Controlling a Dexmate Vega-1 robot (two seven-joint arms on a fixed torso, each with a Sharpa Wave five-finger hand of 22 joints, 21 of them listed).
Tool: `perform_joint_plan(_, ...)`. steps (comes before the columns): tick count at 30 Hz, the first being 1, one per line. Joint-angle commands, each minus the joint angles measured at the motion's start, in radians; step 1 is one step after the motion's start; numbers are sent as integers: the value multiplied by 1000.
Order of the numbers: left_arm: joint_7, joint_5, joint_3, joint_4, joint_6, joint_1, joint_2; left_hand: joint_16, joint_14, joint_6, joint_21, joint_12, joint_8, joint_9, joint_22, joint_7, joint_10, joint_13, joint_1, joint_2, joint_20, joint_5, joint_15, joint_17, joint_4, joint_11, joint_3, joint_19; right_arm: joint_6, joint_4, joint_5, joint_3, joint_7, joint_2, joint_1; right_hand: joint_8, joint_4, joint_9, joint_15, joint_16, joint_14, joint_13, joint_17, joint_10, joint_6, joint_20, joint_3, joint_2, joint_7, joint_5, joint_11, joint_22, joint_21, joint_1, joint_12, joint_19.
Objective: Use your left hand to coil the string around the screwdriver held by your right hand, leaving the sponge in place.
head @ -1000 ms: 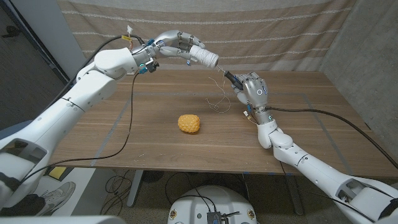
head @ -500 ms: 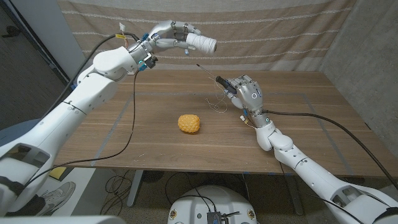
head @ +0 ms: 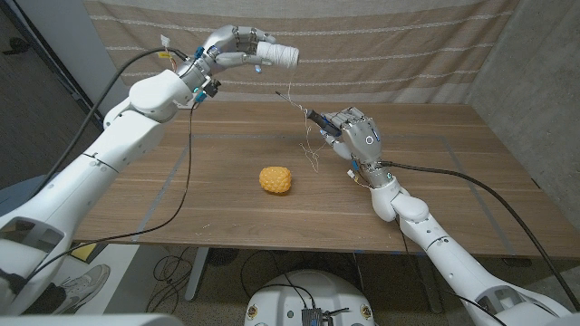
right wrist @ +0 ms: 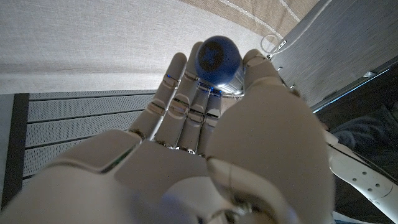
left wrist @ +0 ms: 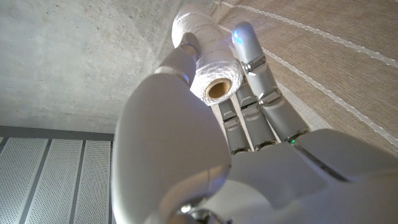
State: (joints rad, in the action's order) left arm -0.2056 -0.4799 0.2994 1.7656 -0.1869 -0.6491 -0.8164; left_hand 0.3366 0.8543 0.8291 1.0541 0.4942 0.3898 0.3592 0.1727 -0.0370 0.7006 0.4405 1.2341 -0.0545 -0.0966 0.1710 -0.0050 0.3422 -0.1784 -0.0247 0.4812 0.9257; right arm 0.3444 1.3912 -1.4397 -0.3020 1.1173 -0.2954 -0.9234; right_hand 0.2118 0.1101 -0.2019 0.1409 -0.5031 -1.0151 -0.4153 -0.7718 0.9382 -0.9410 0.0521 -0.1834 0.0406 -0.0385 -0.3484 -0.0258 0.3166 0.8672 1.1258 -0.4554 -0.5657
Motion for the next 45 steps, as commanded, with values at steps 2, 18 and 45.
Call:
perform_joint_plan(2, 154, 102, -34, 28, 69, -56, -45, 0, 297, 121, 5, 7, -5, 2, 1, 116, 99, 247, 154, 161, -100, 3, -216, 3, 17, 11, 12, -42, 90, 66, -43, 103, 0, 78, -50, 5, -2, -3, 88, 2, -16, -6, -5, 111, -204, 152, 4, 85, 194, -7, -107, 0, 11, 82, 3, 8)
perform_joint_plan(18, 176, 148, -46, 97, 169, -113, -124, -1, 297, 120, 8, 3, -8, 3, 1, 114, 102, 251, 154, 161, -99, 3, -216, 5, 17, 7, 11, -43, 135, 34, -28, 212, 0, 196, -56, 4, -3, -3, 89, 6, -21, -7, -9, 117, -202, 151, 9, 90, 192, -9, -105, -5, 20, 86, 7, 10)
perform_joint_plan(45, 125, 223, -21, 168, 299, -114, -233, -2, 300, 119, 13, -7, -13, 9, 1, 114, 101, 256, 157, 161, -100, 2, -218, 7, 16, 8, 10, -46, -2, 7, 9, 139, 0, 143, -24, 4, -6, -2, 88, 10, -39, -9, -21, 136, -206, 150, 20, 96, 180, -3, -96, -17, 44, 92, 13, 9)
